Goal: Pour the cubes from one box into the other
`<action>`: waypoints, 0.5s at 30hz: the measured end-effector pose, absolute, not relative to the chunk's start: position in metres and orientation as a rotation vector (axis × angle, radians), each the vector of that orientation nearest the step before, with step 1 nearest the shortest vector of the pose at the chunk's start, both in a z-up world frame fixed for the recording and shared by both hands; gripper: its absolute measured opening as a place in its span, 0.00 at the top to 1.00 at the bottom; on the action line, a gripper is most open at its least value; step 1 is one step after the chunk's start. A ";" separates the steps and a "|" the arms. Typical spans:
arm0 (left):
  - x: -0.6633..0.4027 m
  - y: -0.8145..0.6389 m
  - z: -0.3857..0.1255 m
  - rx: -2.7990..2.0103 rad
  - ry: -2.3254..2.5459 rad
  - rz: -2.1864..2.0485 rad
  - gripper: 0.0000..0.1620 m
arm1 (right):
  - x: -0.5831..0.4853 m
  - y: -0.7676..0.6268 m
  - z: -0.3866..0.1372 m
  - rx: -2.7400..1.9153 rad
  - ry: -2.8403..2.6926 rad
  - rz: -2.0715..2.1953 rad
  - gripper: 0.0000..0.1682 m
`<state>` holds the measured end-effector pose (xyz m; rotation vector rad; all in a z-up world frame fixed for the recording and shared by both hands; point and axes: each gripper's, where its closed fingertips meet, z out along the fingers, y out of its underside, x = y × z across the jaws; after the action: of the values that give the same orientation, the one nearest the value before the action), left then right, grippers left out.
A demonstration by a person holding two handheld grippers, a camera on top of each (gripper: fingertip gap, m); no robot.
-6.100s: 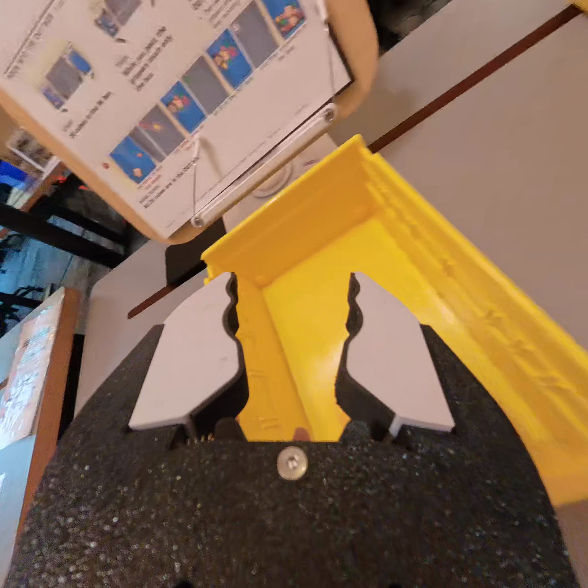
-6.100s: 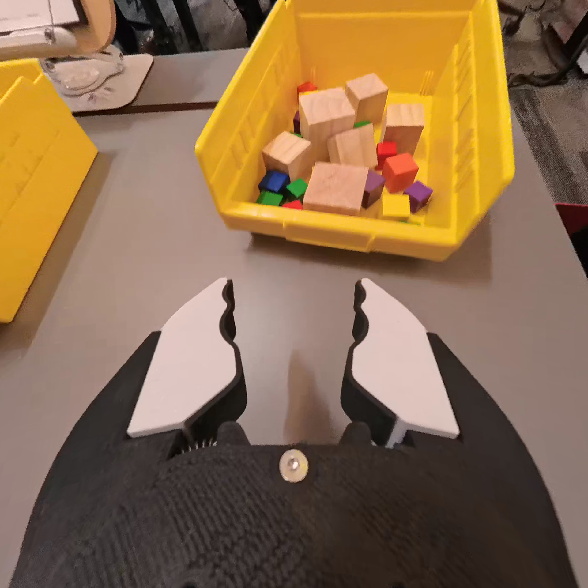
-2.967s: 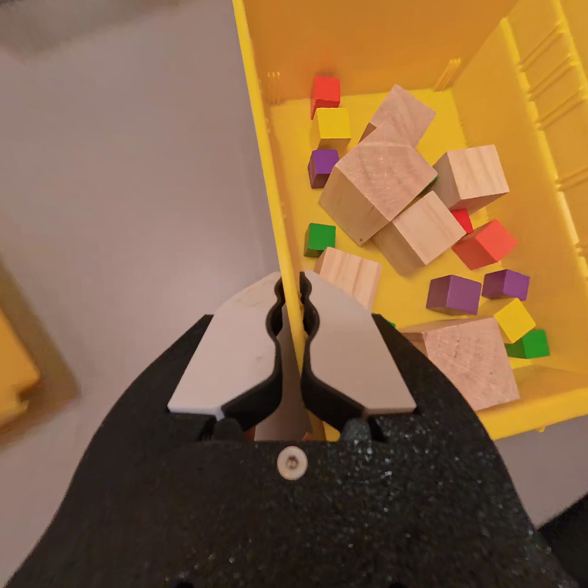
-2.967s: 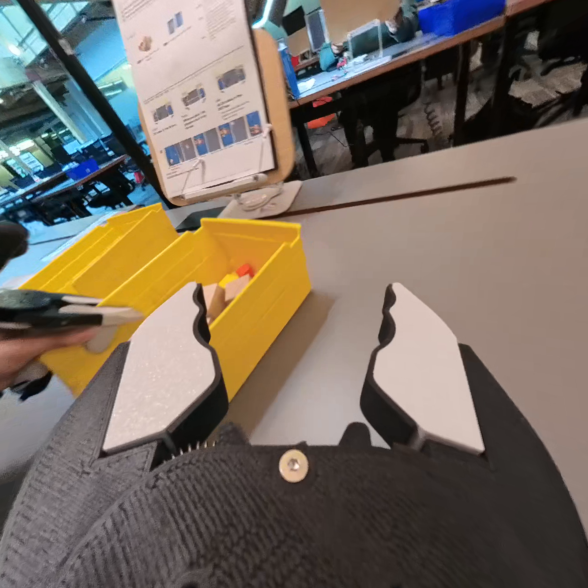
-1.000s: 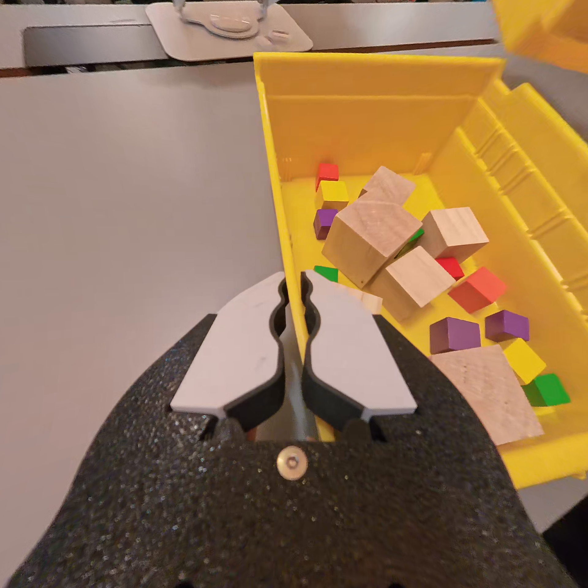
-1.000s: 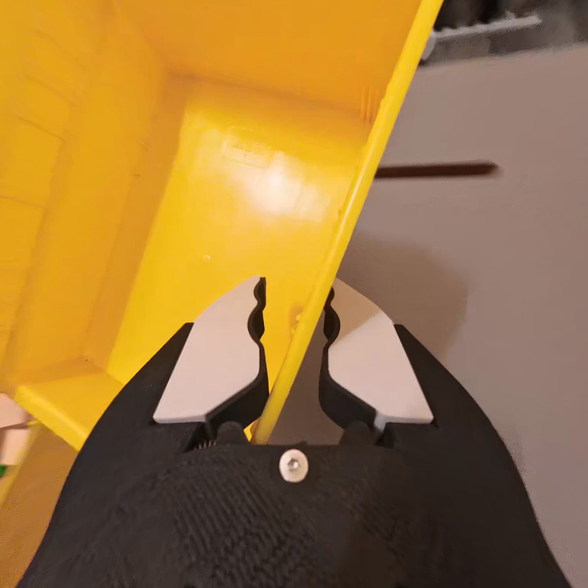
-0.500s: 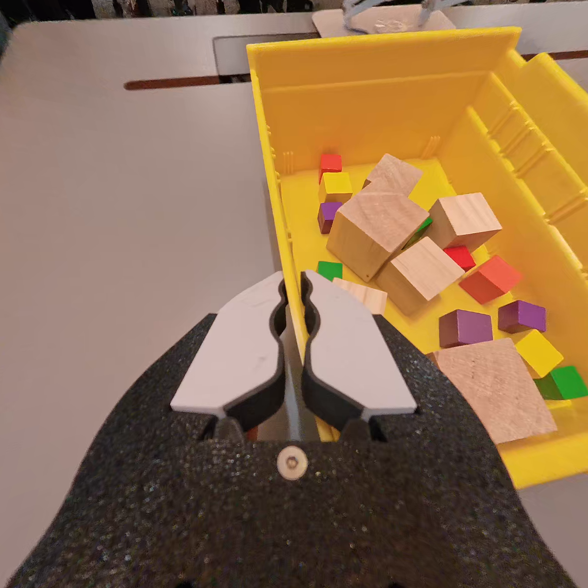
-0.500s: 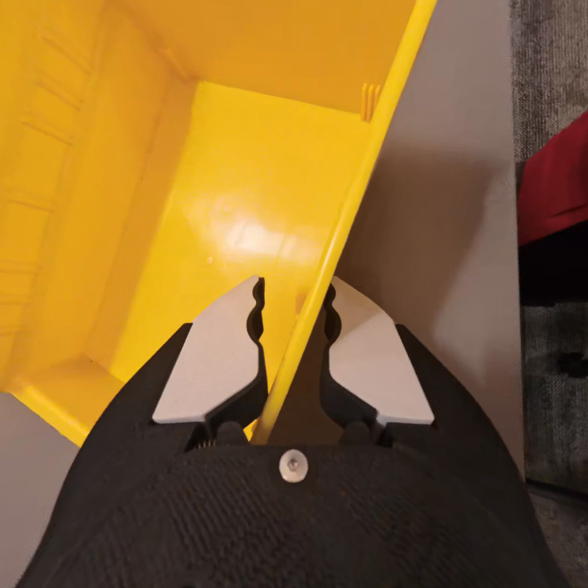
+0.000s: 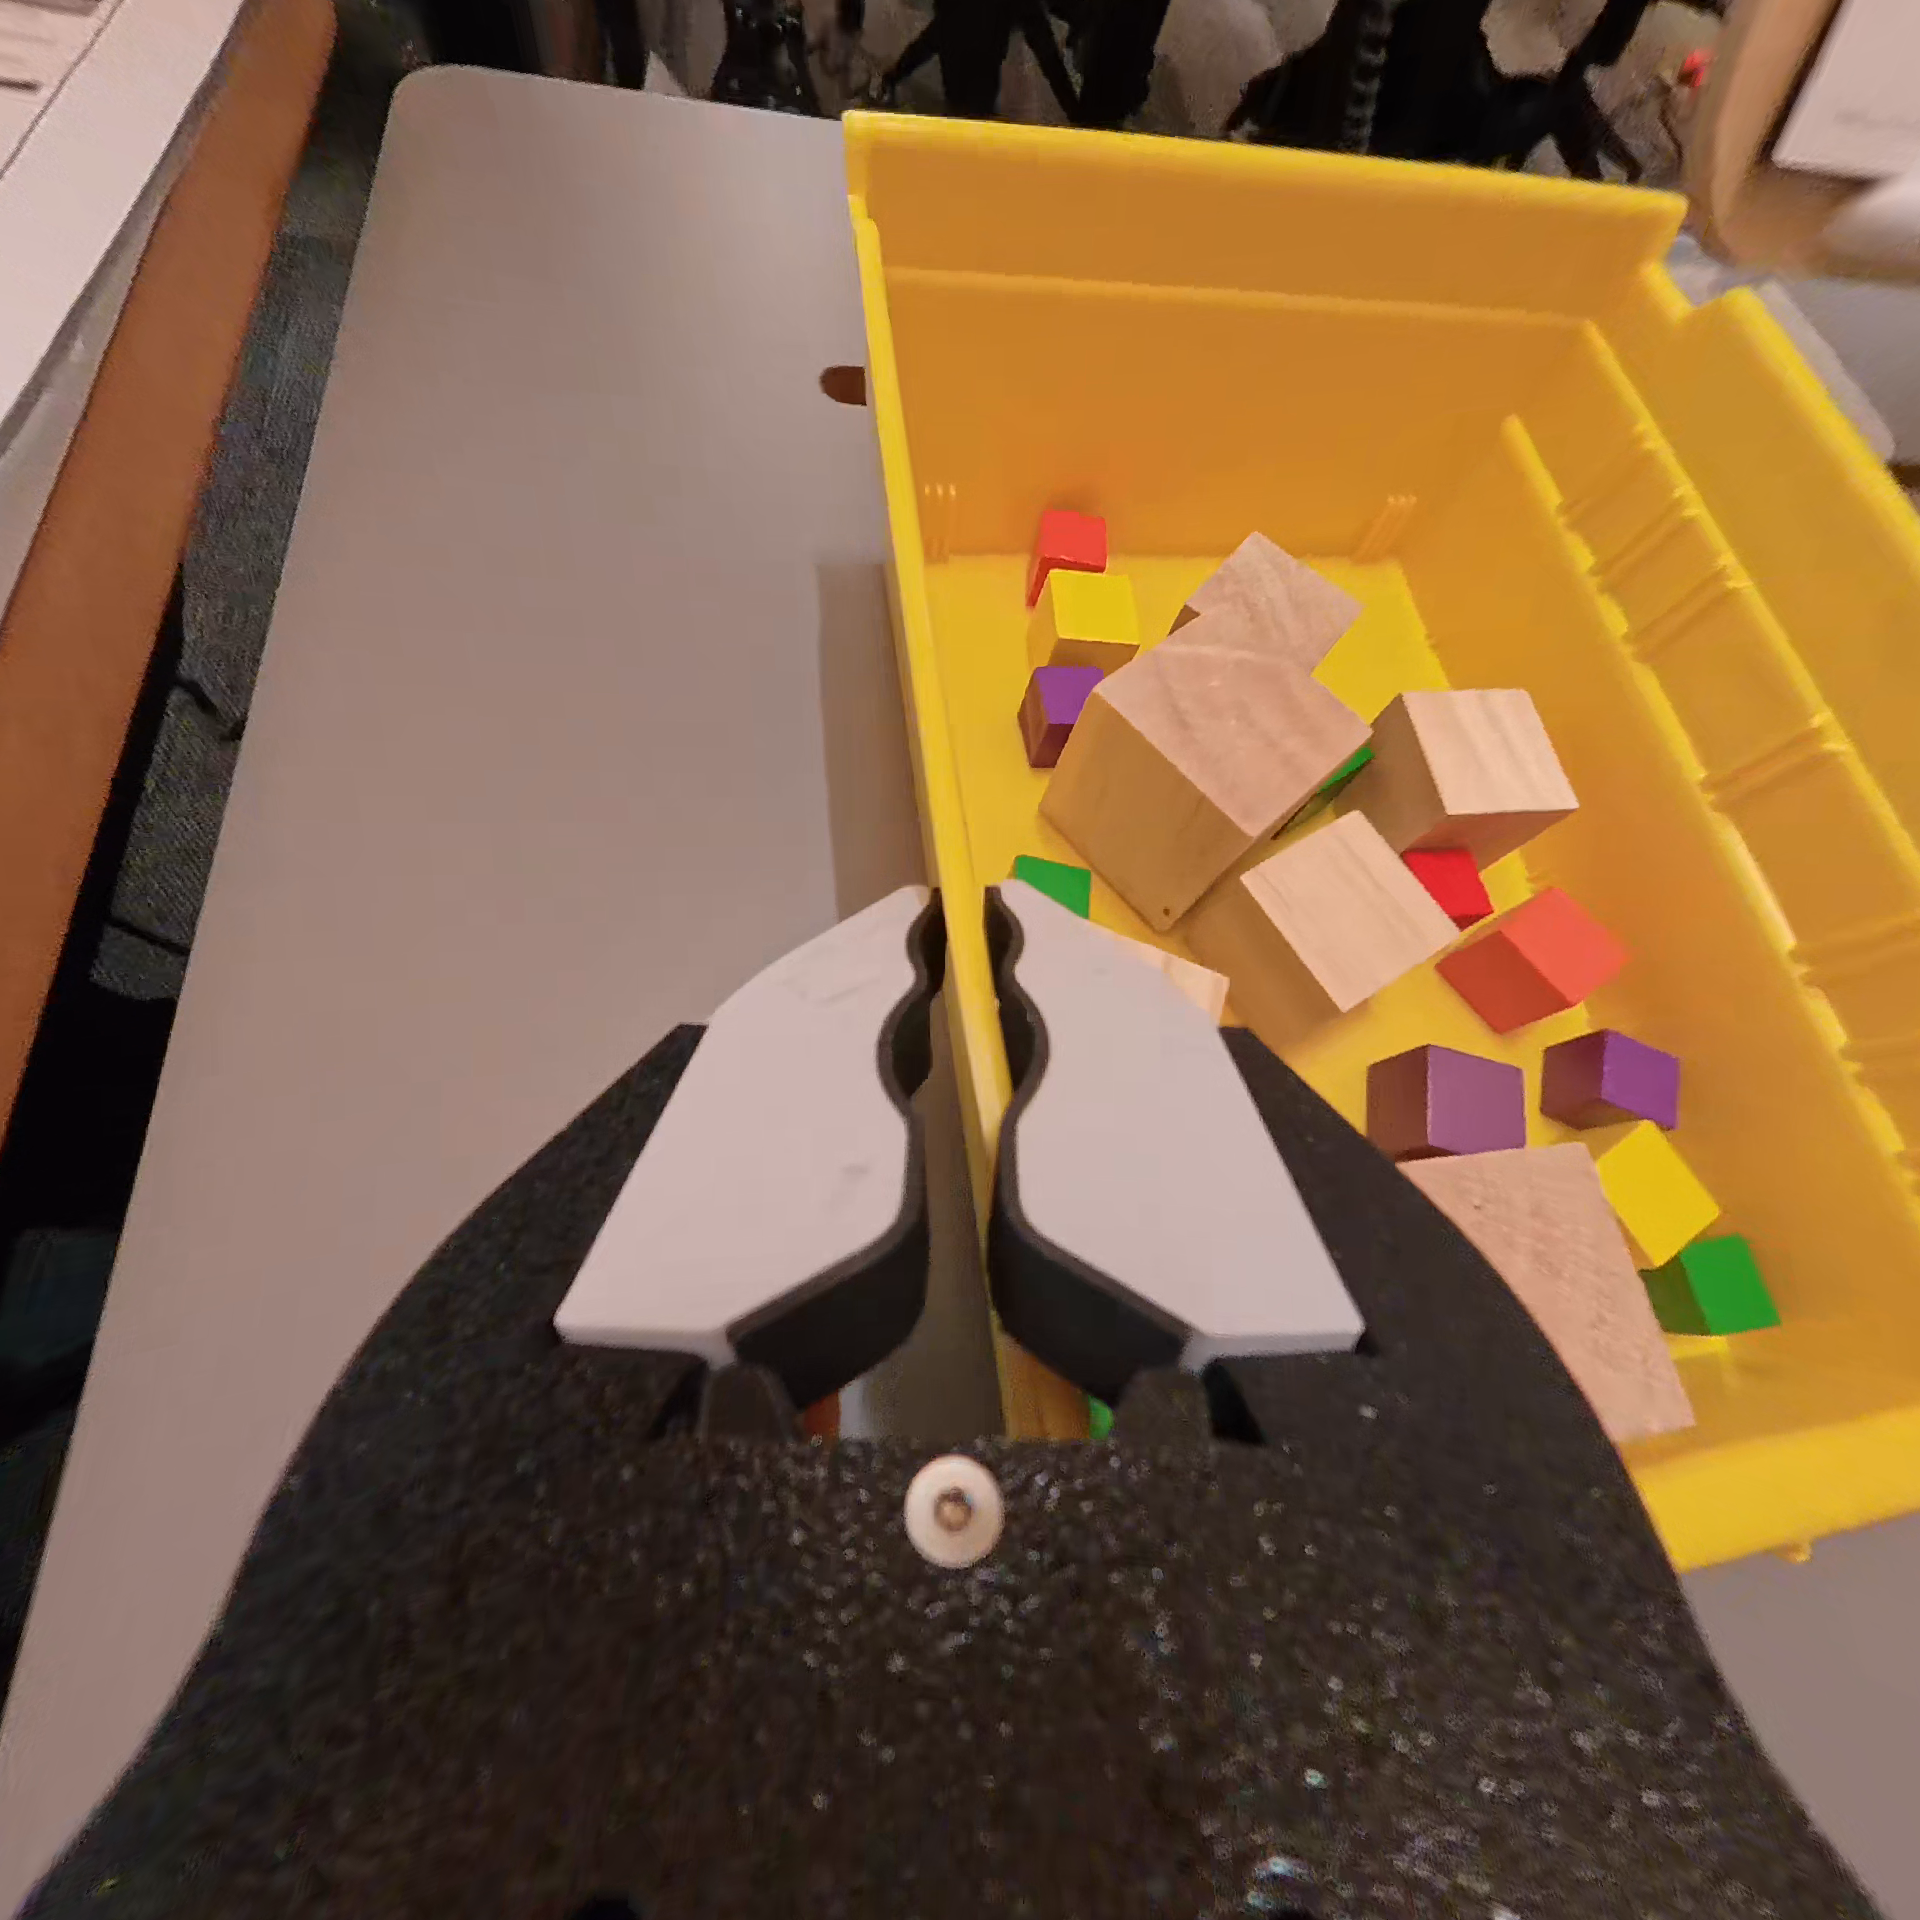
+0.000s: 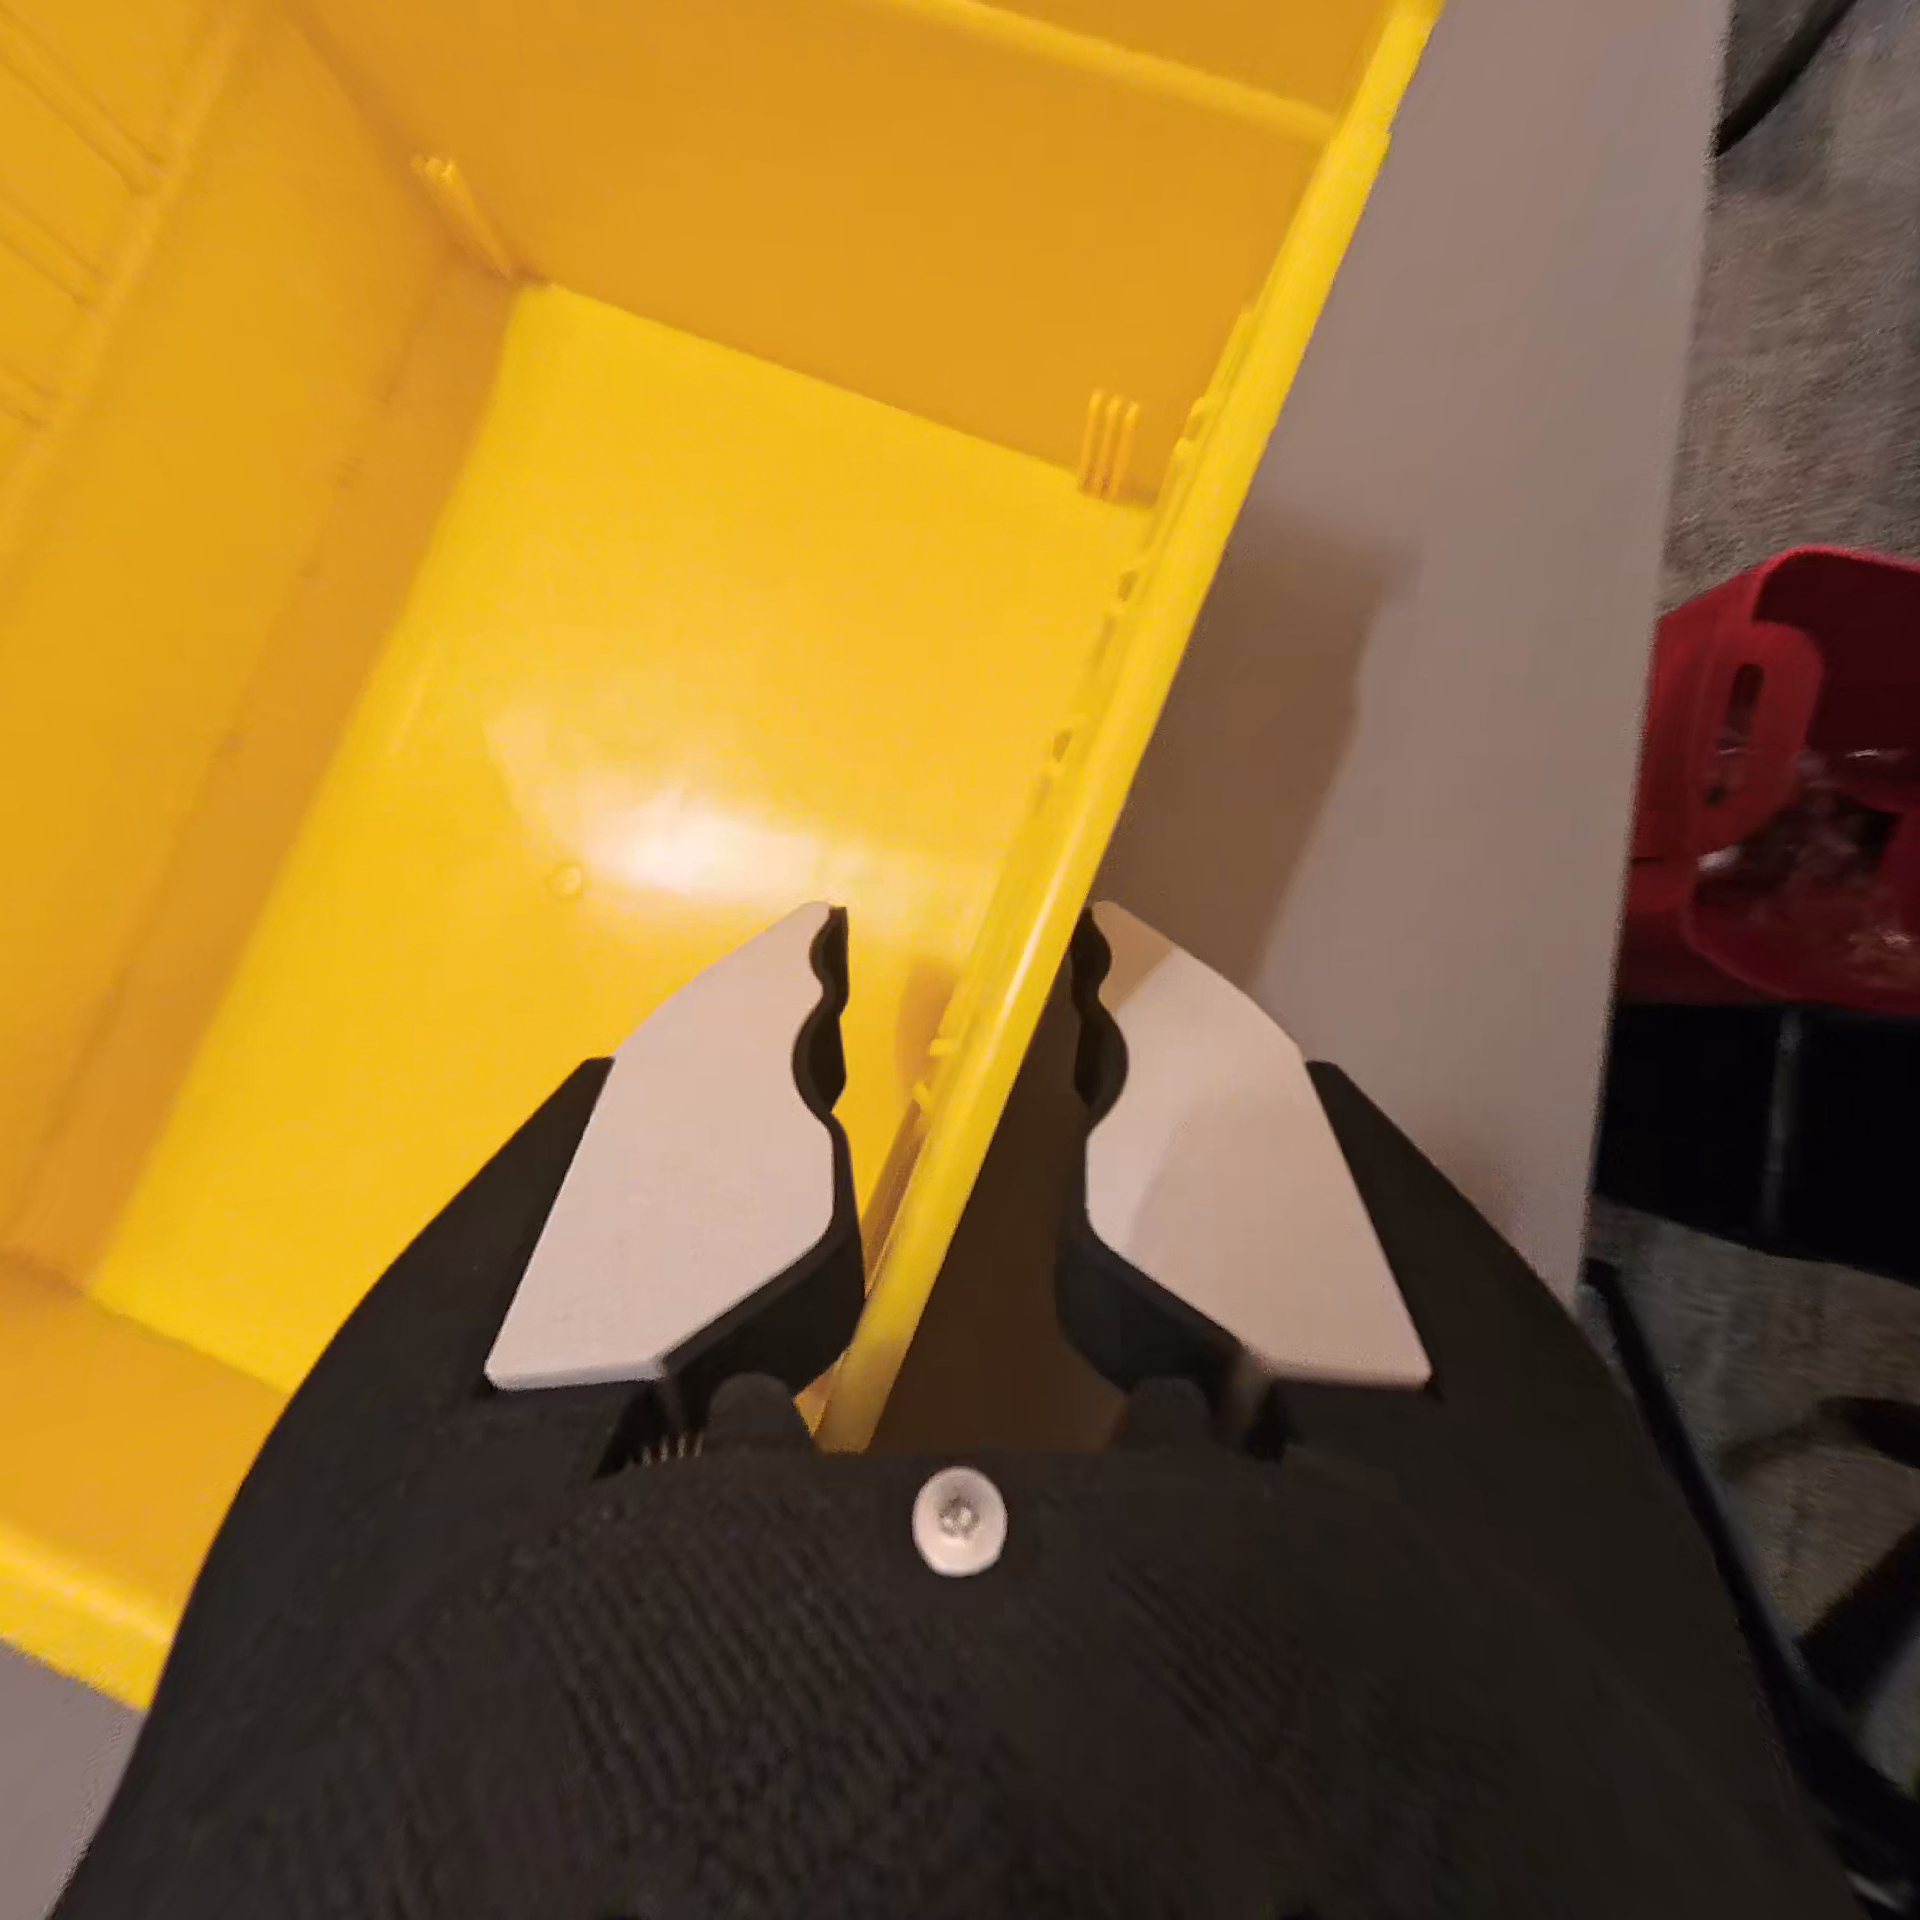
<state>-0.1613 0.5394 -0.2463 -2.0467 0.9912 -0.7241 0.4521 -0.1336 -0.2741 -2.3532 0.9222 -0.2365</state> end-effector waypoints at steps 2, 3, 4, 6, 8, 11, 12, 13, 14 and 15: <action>-0.159 0.547 -0.246 -2.057 0.953 -0.707 0.96 | 0.459 -0.138 -0.264 -2.342 0.899 -0.361 0.74; -0.159 0.550 -0.246 -2.056 0.947 -0.679 0.96 | 0.463 -0.141 -0.255 -2.324 0.899 -0.419 0.71; -0.159 0.553 -0.246 -2.056 0.937 -0.654 0.96 | 0.464 -0.142 -0.242 -2.301 0.887 -0.459 0.69; -0.157 0.556 -0.246 -2.064 0.902 -0.648 0.96 | 0.466 -0.143 -0.207 -2.226 0.861 -0.566 0.69; -0.155 0.557 -0.246 -2.078 0.872 -0.674 0.95 | 0.461 -0.133 -0.155 -2.077 0.760 -0.691 0.66; -0.153 0.556 -0.245 -2.068 0.889 -0.704 0.95 | 0.433 -0.114 -0.054 -1.731 0.530 -0.956 0.67; -0.152 0.555 -0.244 -2.063 0.907 -0.715 0.94 | 0.416 -0.108 -0.021 -1.597 0.444 -1.045 0.66; -0.152 0.554 -0.244 -2.064 0.928 -0.715 0.92 | 0.398 -0.100 0.009 -1.463 0.366 -1.103 0.65; -0.154 0.557 -0.242 -2.063 0.936 -0.682 0.89 | 0.382 -0.094 0.032 -1.338 0.338 -1.119 0.65; -0.156 0.561 -0.239 -2.048 0.940 -0.628 0.86 | 0.368 -0.084 0.046 -1.261 0.328 -1.085 0.63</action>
<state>-0.1563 0.5610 -0.2392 -2.0481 0.9398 -0.6276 0.3679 -0.0844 0.0460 -1.2608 0.3280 -1.0851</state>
